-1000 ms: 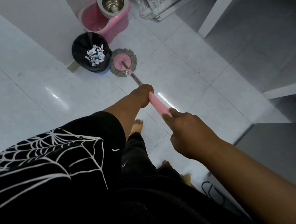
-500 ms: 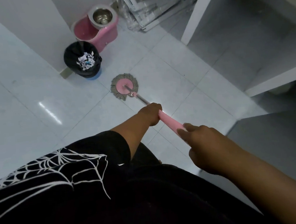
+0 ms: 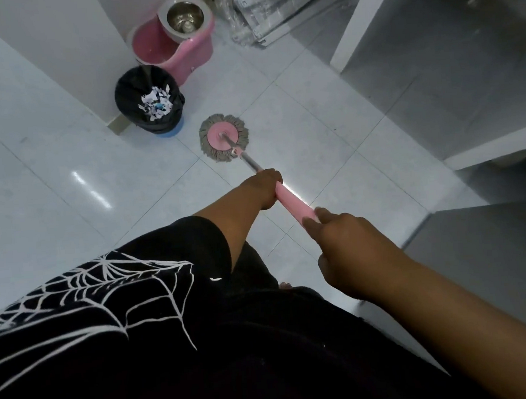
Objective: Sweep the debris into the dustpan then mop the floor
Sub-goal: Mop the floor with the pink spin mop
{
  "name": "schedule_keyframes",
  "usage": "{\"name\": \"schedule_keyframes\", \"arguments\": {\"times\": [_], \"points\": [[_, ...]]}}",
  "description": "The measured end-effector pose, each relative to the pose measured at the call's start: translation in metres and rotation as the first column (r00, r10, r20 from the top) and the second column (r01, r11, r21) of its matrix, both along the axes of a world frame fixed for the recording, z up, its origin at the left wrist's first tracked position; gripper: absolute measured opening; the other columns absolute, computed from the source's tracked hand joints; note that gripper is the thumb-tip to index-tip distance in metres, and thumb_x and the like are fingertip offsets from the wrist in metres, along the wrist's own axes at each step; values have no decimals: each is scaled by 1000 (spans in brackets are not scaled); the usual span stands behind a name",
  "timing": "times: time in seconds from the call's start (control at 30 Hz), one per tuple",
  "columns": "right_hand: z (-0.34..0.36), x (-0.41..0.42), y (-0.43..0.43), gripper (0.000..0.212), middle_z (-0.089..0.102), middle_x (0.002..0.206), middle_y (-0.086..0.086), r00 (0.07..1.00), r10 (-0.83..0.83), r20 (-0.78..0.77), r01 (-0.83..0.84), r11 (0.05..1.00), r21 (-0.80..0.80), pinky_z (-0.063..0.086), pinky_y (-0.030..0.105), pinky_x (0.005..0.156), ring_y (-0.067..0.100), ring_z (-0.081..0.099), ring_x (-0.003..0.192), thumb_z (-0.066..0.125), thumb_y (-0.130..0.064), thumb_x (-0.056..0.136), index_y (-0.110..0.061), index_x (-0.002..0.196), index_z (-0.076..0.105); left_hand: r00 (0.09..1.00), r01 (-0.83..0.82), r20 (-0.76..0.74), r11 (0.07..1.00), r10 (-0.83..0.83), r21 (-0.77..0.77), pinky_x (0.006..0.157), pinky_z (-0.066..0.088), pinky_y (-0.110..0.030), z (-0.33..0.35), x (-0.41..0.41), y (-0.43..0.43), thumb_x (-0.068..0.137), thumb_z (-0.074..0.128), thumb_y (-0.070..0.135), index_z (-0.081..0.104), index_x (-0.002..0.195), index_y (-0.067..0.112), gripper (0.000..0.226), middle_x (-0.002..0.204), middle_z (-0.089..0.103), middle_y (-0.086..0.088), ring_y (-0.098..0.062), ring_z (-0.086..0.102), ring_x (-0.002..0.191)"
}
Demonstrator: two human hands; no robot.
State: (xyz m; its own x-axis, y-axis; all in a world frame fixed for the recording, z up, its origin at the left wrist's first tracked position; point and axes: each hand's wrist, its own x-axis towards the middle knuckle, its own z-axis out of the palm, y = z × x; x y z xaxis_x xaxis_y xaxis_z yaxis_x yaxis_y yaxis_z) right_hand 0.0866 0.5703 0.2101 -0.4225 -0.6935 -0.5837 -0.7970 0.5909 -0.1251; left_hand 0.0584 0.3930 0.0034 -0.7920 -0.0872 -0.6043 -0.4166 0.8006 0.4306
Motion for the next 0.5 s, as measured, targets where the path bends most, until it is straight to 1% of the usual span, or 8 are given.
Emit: {"name": "schedule_keyframes", "arguments": {"times": [0.03,0.1,0.17,0.2,0.3,0.4,0.47,0.5], "points": [[-5,-7,-14,45,54,113,6,1000,-14,-7,14,1000,-21,35,23,63,20,45,68,57,-16,87,-11,131,47,1000,-22,-6,1000,22,-2,91,50,-35,-2,-7,-15,90,57,4,49,129,14,41,128,54,-7,-25,60,106],[-13,-22,-47,44,55,118,8,999,-38,-12,38,998,-50,35,23,63,19,45,68,54,-13,89,-11,132,48,997,-81,-16,997,81,-1,97,44,-32,-9,-25,-52,93,54,6,48,134,16,43,136,51,-7,-25,55,118],[-20,-40,-80,41,56,115,8,998,-58,-13,56,996,-74,35,23,63,19,45,67,55,-13,89,-11,129,49,994,-108,-21,994,108,2,101,40,-32,-14,-44,-88,94,52,7,49,136,17,43,141,48,-8,-26,49,126],[-24,-49,-96,41,56,113,7,998,-65,-17,63,994,-89,35,23,64,19,45,67,56,-14,89,-11,129,50,995,-99,-25,995,99,1,101,41,-33,-17,-55,-105,94,52,7,49,136,17,44,141,48,-8,-26,50,125],[-35,-73,-142,44,57,112,7,995,-94,-25,90,988,-125,38,23,65,18,44,66,60,-17,88,-11,131,50,999,-44,-7,999,43,-5,89,44,-32,-19,-82,-150,92,55,8,46,134,16,44,136,51,-10,-27,56,112],[-44,-89,-173,39,55,104,7,993,-111,-31,107,988,-116,43,26,61,19,46,65,57,-16,88,-10,126,52,1000,-9,21,999,9,-35,87,42,-30,-17,-105,-180,90,58,7,50,131,12,41,133,53,-10,-28,58,112],[-47,-92,-179,36,47,96,5,991,-129,-29,125,986,-109,36,29,56,20,44,63,54,-15,88,-9,123,53,998,48,35,998,-47,-48,87,46,-34,-13,-111,-187,89,60,5,51,127,9,40,130,55,-11,-30,60,110],[-48,-91,-179,36,46,96,5,990,-141,-28,137,985,-109,32,29,56,20,43,62,53,-13,87,-9,123,52,997,70,42,996,-68,-58,87,46,-35,-12,-111,-187,89,60,4,51,127,9,39,130,54,-11,-31,59,111]]}}
